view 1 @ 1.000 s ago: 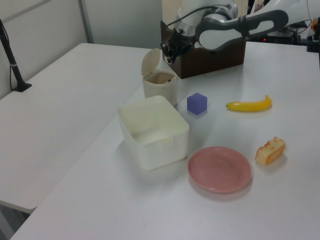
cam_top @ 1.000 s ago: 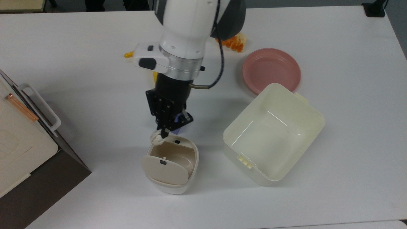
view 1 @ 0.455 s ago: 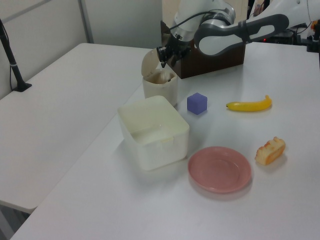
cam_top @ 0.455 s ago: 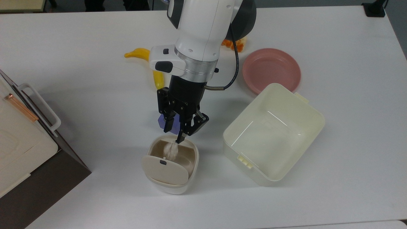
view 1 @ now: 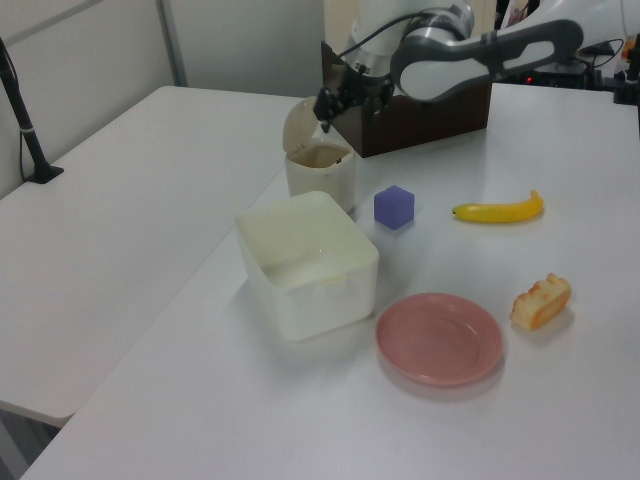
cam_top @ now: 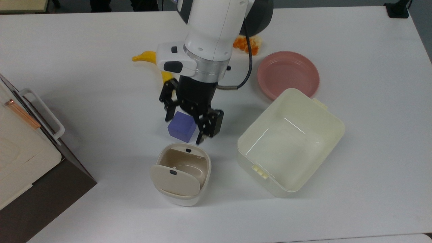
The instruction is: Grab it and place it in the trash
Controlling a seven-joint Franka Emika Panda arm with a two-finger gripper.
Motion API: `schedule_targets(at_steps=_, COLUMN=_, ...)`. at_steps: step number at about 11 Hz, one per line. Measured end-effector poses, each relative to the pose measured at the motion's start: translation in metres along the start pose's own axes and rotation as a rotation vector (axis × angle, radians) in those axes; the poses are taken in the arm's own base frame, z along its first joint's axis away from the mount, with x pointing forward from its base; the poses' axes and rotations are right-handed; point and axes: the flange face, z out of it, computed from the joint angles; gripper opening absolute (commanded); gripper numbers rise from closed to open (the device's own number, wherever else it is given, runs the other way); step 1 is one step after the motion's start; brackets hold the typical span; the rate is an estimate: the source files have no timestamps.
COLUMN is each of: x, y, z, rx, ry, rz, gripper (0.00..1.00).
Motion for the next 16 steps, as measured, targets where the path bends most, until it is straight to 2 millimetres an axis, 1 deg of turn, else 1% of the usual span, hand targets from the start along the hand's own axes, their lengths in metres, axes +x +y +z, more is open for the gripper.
schedule_targets(at_steps=1, x=-0.008, y=0.01, z=-0.02, rx=-0.041, ry=-0.097, rz=-0.174, gripper=1.0)
schedule_targets(at_steps=2, x=-0.013, y=0.03, z=-0.048, rx=-0.067, ry=-0.213, rz=-0.345, gripper=1.0)
schedule_targets(at_steps=3, x=-0.01, y=0.054, z=-0.081, rx=-0.047, ry=-0.298, rz=-0.438, gripper=1.0)
schedule_targets(at_steps=4, x=0.004, y=0.089, z=-0.118, rx=0.011, ry=-0.336, rz=-0.443, gripper=1.0)
schedule_targets(at_steps=5, x=0.019, y=0.126, z=-0.147, rx=0.062, ry=-0.354, rz=-0.419, gripper=1.0)
schedule_targets(at_steps=6, x=0.027, y=0.163, z=-0.171, rx=0.097, ry=-0.384, rz=-0.395, gripper=1.0)
schedule_targets(at_steps=7, x=0.027, y=0.186, z=-0.184, rx=0.114, ry=-0.404, rz=-0.385, gripper=1.0)
schedule_targets(at_steps=8, x=0.024, y=0.198, z=-0.188, rx=0.126, ry=-0.413, rz=-0.382, gripper=1.0)
schedule_targets(at_steps=10, x=0.016, y=0.204, z=-0.188, rx=0.14, ry=-0.43, rz=-0.398, gripper=1.0)
schedule_targets(at_steps=13, x=0.013, y=0.2, z=-0.185, rx=0.142, ry=-0.433, rz=-0.407, gripper=1.0)
schedule_targets(at_steps=16, x=0.019, y=0.191, z=-0.182, rx=0.158, ry=-0.374, rz=-0.405, gripper=1.0)
